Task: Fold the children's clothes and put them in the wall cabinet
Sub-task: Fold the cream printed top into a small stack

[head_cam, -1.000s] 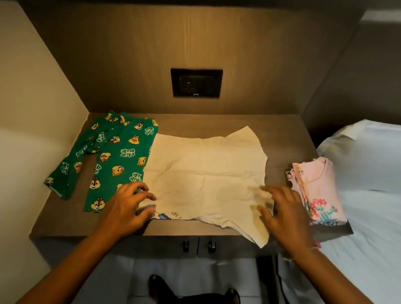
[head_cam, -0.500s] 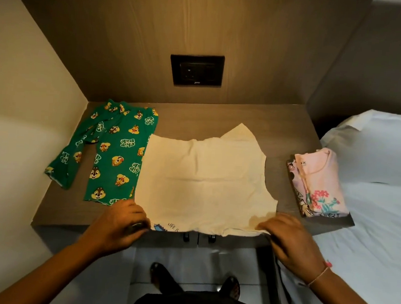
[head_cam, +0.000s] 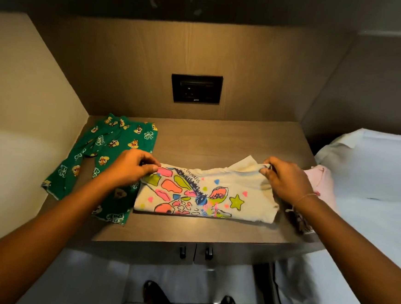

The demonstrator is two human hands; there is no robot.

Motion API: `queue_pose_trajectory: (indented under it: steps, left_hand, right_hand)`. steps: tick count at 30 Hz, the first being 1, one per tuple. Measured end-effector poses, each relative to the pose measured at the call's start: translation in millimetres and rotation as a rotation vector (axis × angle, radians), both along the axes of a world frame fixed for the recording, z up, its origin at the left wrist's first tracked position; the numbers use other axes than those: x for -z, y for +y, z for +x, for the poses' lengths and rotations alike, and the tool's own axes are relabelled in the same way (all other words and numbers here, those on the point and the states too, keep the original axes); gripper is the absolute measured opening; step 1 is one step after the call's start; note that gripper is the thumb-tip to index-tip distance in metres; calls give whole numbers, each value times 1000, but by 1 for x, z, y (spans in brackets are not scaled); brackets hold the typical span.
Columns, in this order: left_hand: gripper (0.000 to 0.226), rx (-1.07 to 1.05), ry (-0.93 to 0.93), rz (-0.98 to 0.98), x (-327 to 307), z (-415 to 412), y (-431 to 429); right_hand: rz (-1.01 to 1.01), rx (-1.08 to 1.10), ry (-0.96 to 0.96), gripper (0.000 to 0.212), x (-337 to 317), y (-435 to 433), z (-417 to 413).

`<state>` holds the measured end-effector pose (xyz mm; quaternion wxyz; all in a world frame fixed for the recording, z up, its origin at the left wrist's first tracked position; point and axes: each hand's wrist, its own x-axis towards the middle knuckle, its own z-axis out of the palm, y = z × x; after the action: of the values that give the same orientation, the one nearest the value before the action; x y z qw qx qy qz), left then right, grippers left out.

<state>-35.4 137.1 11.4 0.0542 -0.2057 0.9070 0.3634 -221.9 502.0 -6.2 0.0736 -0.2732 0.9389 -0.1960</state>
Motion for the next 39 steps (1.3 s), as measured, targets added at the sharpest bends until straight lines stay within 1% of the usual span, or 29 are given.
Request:
queue_pose_trajectory:
  steps: [4, 6, 8, 9, 12, 15, 17, 19, 21, 22, 23, 25, 27, 28, 30, 32, 33, 34, 35, 36, 37, 39]
  left_hand:
    - [17, -11, -44, -162, 8, -31, -3]
    - [30, 10, -36, -245, 14, -38, -2]
    - [46, 99, -31, -399, 21, -41, -1]
    - [50, 156, -52, -482, 26, -41, -1]
    - [49, 307, -138, -623, 36, -42, -2]
    - [41, 343, -140, -632, 42, -44, -4]
    - [34, 341, -139, -625, 41, -46, -6]
    - [27, 332, -140, -615, 40, -47, -6]
    - [19, 281, -91, -567, 38, -46, -5]
    - [17, 249, -48, -542, 36, -45, -5]
    - [15, 223, 3, -528, 34, -42, -5]
    - [13, 199, 114, -546, 31, -33, -6]
    - [12, 237, 189, -585, 29, -21, -5]
    - [13, 279, 185, -597, 29, -15, -5]
    - [17, 405, 96, -595, 31, -2, -4]
    - [25, 471, -10, -524, 34, 7, -3]
    - [27, 437, -8, -462, 34, 8, -4]
    - [27, 371, 31, -422, 33, 6, -5]
    - [24, 315, 73, -430, 33, 2, -7]
    - [25, 297, 80, -483, 32, -4, -10]
    - [31, 322, 32, -561, 32, -10, -12]
    - [44, 435, -150, -688, 32, -20, -12]
  right_hand:
    - [86, 24, 5, 27, 12, -25, -25]
    - [134, 6, 48, 36, 19, -30, -30]
    - [159, -60, 61, 49, 25, -33, -33]
    - [176, -110, 51, 53, 27, -36, -34]
    - [271, -247, -9, 60, 29, -46, -39]
    - [346, -282, 9, 56, 28, -56, -44]
    - [363, -278, -3, 43, 27, -59, -47]
    - [347, -258, -67, 26, 24, -60, -46]
    - [292, -220, -127, 14, 20, -59, -44]
    - [255, -198, -126, 11, 17, -57, -42]
    - [219, -187, -83, 11, 15, -53, -39]
    - [162, -198, 80, 12, 13, -41, -32]
    - [131, -248, 214, 11, 13, -26, -19]
    - [144, -283, 245, 11, 12, -20, -12]
    - [239, -363, 206, 17, 11, -10, 1]
    - [366, -414, 91, 30, 9, -5, 8]
    - [371, -403, 47, 33, 7, -4, 8]
    - [316, -362, 28, 33, 4, -5, 6]
    - [235, -305, 36, 33, 2, -6, 2]
    - [169, -254, 58, 33, 1, -8, -2]
    - [149, -226, 74, 32, 0, -11, -6]
    - [246, -253, 61, 35, 0, -19, -10]
